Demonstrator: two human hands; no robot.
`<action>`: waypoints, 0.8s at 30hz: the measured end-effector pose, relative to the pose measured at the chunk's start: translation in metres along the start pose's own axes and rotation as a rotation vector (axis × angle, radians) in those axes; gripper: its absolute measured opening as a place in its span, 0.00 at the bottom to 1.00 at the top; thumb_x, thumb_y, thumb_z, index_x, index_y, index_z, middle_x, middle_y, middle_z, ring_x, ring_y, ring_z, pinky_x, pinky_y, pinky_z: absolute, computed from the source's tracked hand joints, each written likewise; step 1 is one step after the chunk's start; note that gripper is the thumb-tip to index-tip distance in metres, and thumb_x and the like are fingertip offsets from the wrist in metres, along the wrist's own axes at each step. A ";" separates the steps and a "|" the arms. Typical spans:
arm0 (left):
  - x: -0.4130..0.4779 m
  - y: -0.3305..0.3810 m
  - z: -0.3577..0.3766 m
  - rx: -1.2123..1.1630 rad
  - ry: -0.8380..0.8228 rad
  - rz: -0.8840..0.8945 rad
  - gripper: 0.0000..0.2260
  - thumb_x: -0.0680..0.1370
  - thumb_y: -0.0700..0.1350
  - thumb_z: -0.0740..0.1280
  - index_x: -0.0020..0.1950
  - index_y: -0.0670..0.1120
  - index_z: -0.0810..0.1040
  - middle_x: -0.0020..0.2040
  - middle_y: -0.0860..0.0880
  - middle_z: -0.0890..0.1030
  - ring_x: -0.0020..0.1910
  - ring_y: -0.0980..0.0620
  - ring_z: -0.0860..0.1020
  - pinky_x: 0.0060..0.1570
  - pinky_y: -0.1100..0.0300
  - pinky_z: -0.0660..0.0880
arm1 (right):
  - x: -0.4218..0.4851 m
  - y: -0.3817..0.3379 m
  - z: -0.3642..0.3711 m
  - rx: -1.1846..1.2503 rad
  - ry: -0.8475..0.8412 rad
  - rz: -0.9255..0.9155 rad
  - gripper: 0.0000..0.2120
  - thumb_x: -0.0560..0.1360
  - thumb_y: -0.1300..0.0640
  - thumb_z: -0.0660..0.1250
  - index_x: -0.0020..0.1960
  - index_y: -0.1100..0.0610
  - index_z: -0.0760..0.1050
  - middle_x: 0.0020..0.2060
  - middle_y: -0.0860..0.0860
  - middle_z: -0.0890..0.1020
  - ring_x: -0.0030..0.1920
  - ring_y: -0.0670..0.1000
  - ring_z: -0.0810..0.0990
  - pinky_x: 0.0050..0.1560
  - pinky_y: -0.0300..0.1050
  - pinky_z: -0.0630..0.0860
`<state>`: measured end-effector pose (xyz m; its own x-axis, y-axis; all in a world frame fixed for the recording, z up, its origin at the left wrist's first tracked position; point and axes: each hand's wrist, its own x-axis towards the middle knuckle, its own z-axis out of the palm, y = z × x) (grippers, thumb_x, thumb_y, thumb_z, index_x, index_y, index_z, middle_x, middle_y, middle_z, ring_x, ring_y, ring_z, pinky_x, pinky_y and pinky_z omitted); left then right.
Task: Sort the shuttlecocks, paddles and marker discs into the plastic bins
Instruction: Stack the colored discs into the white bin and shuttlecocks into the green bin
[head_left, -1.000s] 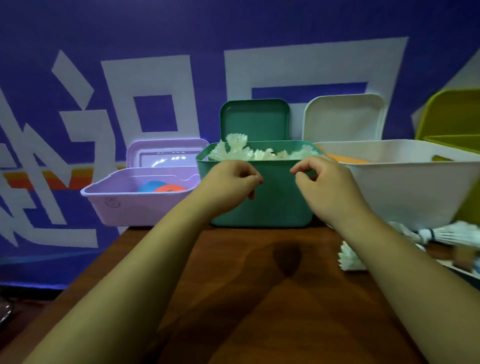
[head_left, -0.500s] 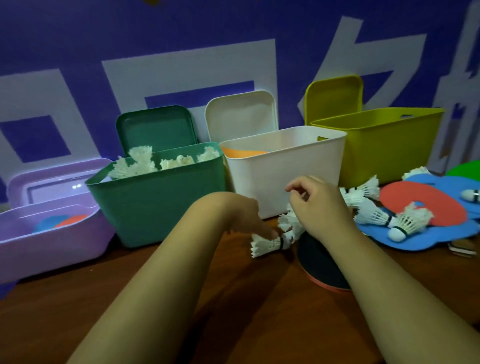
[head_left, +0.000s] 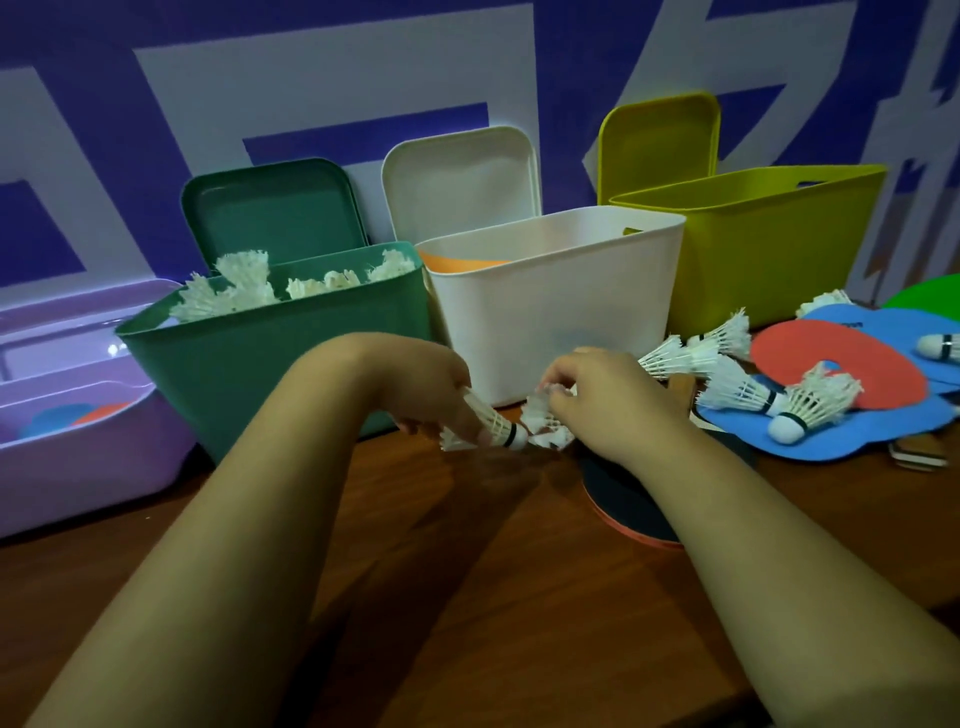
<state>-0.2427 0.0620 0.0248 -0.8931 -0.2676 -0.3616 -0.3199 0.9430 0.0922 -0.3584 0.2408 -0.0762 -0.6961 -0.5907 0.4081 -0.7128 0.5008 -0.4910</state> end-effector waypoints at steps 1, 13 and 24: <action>-0.005 -0.002 -0.004 -0.041 0.026 0.004 0.22 0.74 0.60 0.76 0.61 0.49 0.79 0.53 0.49 0.84 0.48 0.50 0.84 0.45 0.59 0.81 | 0.000 -0.004 0.001 0.045 0.047 -0.012 0.09 0.81 0.54 0.66 0.53 0.45 0.85 0.48 0.44 0.80 0.48 0.48 0.80 0.47 0.48 0.78; -0.088 -0.077 -0.060 -0.366 0.737 -0.059 0.27 0.70 0.72 0.71 0.55 0.51 0.78 0.48 0.48 0.83 0.45 0.46 0.82 0.47 0.46 0.84 | 0.020 -0.097 -0.025 0.623 0.170 -0.003 0.08 0.83 0.54 0.67 0.52 0.44 0.84 0.40 0.42 0.85 0.32 0.48 0.85 0.34 0.44 0.83; -0.045 -0.158 -0.051 -0.604 1.207 -0.191 0.30 0.75 0.56 0.76 0.75 0.55 0.71 0.68 0.51 0.76 0.63 0.44 0.77 0.61 0.42 0.79 | 0.110 -0.178 -0.026 0.814 0.207 -0.007 0.18 0.83 0.61 0.59 0.63 0.47 0.82 0.51 0.47 0.85 0.37 0.48 0.87 0.40 0.47 0.85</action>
<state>-0.1680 -0.0854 0.0733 -0.4384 -0.6818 0.5856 -0.2777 0.7225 0.6332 -0.3101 0.1032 0.0767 -0.7500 -0.4245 0.5072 -0.4883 -0.1619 -0.8575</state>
